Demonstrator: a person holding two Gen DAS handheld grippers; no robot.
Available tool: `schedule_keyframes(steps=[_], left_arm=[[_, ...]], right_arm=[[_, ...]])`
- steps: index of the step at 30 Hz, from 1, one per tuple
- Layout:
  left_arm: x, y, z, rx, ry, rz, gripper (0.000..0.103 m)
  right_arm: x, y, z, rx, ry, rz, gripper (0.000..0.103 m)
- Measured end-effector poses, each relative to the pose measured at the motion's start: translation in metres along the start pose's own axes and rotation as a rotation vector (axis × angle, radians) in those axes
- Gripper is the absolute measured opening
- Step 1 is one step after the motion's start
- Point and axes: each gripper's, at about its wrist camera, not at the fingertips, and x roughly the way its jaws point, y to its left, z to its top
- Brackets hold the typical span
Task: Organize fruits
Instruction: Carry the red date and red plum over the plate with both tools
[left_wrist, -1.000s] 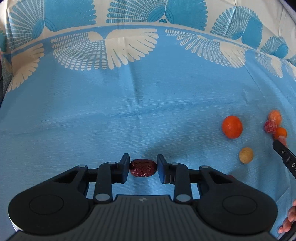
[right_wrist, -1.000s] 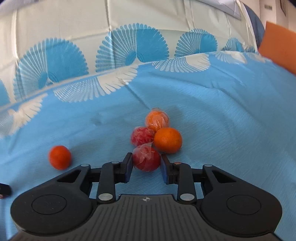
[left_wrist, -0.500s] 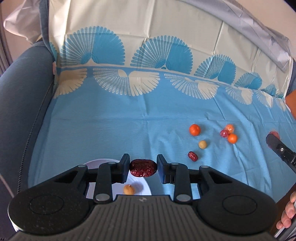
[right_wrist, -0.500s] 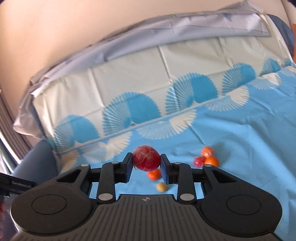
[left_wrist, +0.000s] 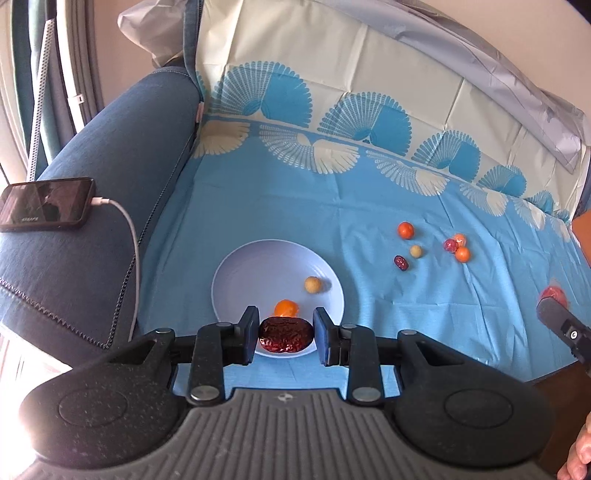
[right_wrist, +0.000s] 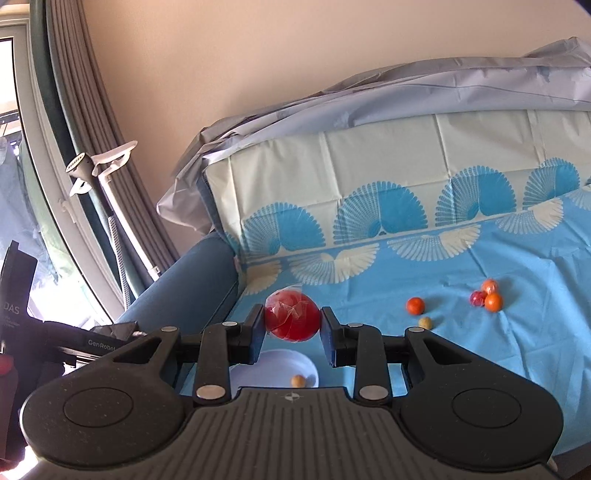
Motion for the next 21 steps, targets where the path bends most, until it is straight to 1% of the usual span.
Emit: schedule_keyframes(steps=[5,11,16,21], left_arm=[[-0.024,0.012,-0.024,-0.012,-0.028,0.026,0.035],[-0.042,0.023,-0.044,-0.036,-0.047,0.039,0.035],[-0.049,0.026,-0.049,-0.039,-0.060,0.035,0.035],[-0.048,0.027,-0.048,-0.046,-0.062,0.028,0.035]], right_arm=[[-0.007,0.022,-0.021,-0.024,0.060,0.015,0.033],[-0.014,0.041,-0.028,-0.069,0.073,0.032,0.033],[-0.017,0.047,-0.029,-0.085,0.072,0.026,0.033],[-0.017,0.050,-0.029,-0.096,0.077,0.015,0.033]])
